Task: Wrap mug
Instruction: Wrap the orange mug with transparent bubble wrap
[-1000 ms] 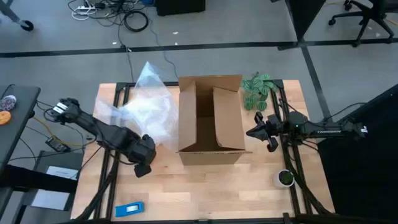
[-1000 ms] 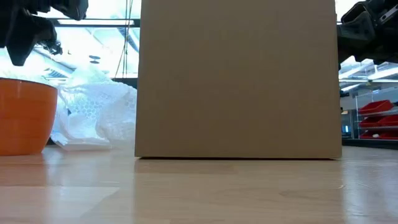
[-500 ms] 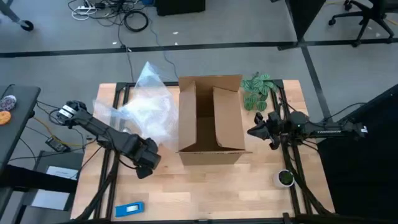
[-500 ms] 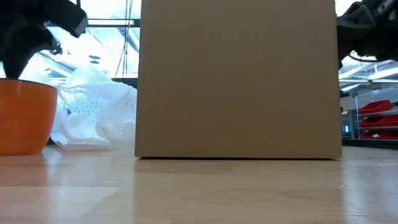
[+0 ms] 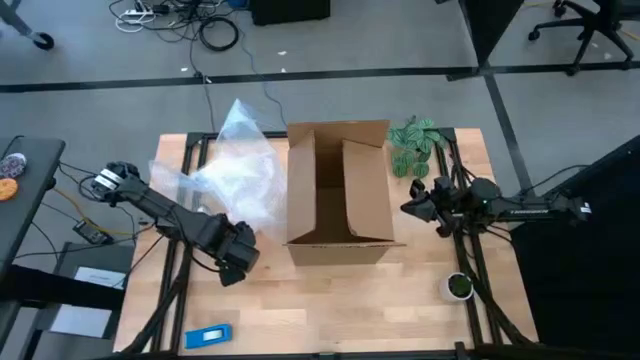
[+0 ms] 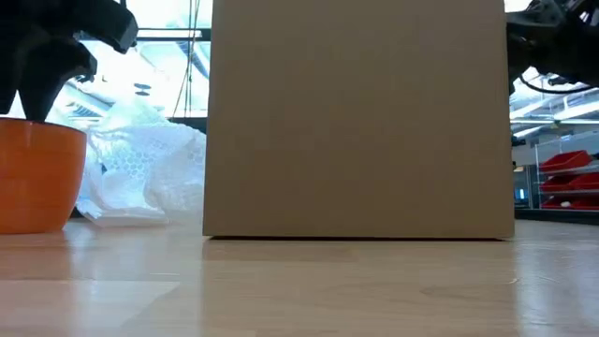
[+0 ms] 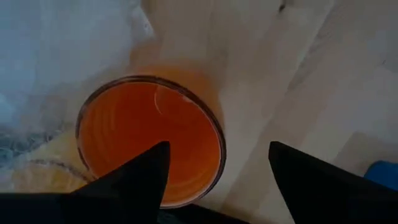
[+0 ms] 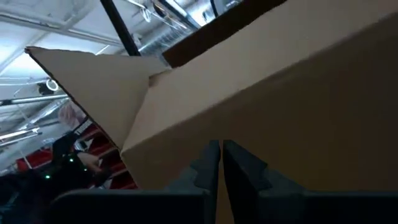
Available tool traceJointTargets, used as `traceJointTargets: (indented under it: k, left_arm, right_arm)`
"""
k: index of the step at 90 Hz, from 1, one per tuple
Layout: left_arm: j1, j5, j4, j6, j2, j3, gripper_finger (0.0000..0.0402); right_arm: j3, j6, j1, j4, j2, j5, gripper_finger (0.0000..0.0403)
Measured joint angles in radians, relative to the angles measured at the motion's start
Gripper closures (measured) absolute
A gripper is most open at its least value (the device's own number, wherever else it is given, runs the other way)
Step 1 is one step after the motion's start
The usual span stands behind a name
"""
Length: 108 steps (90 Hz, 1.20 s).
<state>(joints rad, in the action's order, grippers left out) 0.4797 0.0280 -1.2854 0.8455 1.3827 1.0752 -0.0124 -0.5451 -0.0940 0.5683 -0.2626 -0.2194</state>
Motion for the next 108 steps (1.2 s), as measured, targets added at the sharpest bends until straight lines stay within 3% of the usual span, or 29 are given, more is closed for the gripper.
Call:
traceJointTargets:
  k: [48, 81, 95, 108]
  left_arm:
    - [0.0, 0.007, 0.0, 0.0, 0.0, 0.0, 0.0143]
    - [0.0, 0.003, 0.008, -0.004, -0.001, -0.008, 0.0143]
    - [0.0, -0.053, 0.012, 0.002, -0.002, -0.071, 0.0143]
    - [0.0, -0.023, 0.021, 0.003, -0.001, -0.087, 0.0143]
  right_arm:
    - [0.0, -0.01, 0.006, -0.001, -0.008, 0.0, 0.0401]
    - [0.0, 0.042, 0.113, 0.091, -0.152, 0.05, 0.0401]
    - [0.0, 0.051, 0.133, 0.149, -0.208, 0.069, 0.0401]
    - [0.0, 0.051, 0.135, 0.164, -0.245, 0.084, 0.0401]
